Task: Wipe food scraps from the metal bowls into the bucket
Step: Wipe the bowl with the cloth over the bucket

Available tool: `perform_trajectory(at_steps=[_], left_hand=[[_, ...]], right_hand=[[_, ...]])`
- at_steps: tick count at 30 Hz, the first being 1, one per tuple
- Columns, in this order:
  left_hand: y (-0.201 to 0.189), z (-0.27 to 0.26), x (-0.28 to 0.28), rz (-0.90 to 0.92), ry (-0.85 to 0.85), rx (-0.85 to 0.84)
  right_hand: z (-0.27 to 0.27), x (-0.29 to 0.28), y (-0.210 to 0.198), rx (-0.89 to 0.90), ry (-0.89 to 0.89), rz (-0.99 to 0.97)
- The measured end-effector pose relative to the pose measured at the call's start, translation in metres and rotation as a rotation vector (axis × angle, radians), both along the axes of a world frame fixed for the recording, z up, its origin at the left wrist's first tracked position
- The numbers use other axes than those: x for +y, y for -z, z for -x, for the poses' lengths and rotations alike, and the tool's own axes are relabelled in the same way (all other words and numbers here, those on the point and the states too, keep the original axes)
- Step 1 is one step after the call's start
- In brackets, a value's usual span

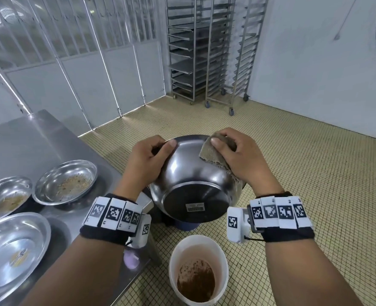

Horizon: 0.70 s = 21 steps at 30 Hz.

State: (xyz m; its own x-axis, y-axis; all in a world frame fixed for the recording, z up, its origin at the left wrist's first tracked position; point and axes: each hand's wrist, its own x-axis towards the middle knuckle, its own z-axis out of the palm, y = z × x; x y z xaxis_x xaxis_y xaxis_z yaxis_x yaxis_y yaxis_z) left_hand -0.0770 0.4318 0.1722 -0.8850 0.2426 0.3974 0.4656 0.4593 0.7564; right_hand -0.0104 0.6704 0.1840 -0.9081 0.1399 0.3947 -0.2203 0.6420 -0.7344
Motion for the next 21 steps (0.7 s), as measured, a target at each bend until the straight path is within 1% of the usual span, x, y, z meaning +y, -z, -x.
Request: perform_trajectory(at_steps=[2, 3, 6, 8, 10, 11, 13, 14, 15, 16, 17, 18, 20, 21], left_hand=[[-0.006, 0.003, -0.001, -0.087, -0.017, -0.006], [-0.007, 0.005, -0.003, -0.13, -0.029, -0.018], [-0.003, 0.009, -0.008, -0.268, -0.065, -0.077], [0.002, 0.008, -0.007, -0.287, -0.082, -0.115], [0.005, 0.004, -0.002, -0.246, -0.079, -0.113], [0.004, 0.001, 0.001, -0.215, -0.065, -0.099], [0.002, -0.004, 0.008, -0.14, -0.023, -0.058], [0.0, -0.007, 0.012, -0.116, -0.004, -0.04], [-0.001, -0.008, 0.013, -0.117, 0.008, -0.031], [-0.002, -0.009, 0.013, -0.14, 0.013, -0.027], [-0.002, -0.007, 0.011, -0.178, 0.002, -0.03], [-0.002, -0.005, 0.007, -0.228, -0.024, -0.043], [-0.001, 0.004, -0.002, -0.359, -0.083, -0.099], [0.0, 0.006, -0.005, -0.408, -0.098, -0.124]], right_hand=[[0.0, 0.001, 0.005, 0.025, 0.005, 0.079], [-0.001, 0.003, 0.011, 0.031, 0.025, 0.153], [-0.005, 0.005, 0.034, -0.032, 0.057, 0.45], [-0.007, 0.006, 0.043, -0.055, 0.063, 0.531], [-0.006, 0.007, 0.036, -0.039, 0.084, 0.483], [-0.005, 0.008, 0.029, -0.032, 0.082, 0.394], [-0.001, 0.007, 0.015, -0.024, 0.046, 0.138], [0.001, 0.004, 0.01, -0.019, 0.027, 0.04], [0.002, 0.003, 0.006, -0.007, 0.018, -0.001], [0.002, 0.003, 0.005, 0.009, 0.021, 0.003], [0.001, 0.005, 0.005, 0.024, 0.032, 0.05], [-0.002, 0.007, 0.008, 0.032, 0.044, 0.144], [-0.01, 0.011, 0.017, 0.017, 0.049, 0.403], [-0.012, 0.011, 0.022, -0.006, 0.05, 0.499]])
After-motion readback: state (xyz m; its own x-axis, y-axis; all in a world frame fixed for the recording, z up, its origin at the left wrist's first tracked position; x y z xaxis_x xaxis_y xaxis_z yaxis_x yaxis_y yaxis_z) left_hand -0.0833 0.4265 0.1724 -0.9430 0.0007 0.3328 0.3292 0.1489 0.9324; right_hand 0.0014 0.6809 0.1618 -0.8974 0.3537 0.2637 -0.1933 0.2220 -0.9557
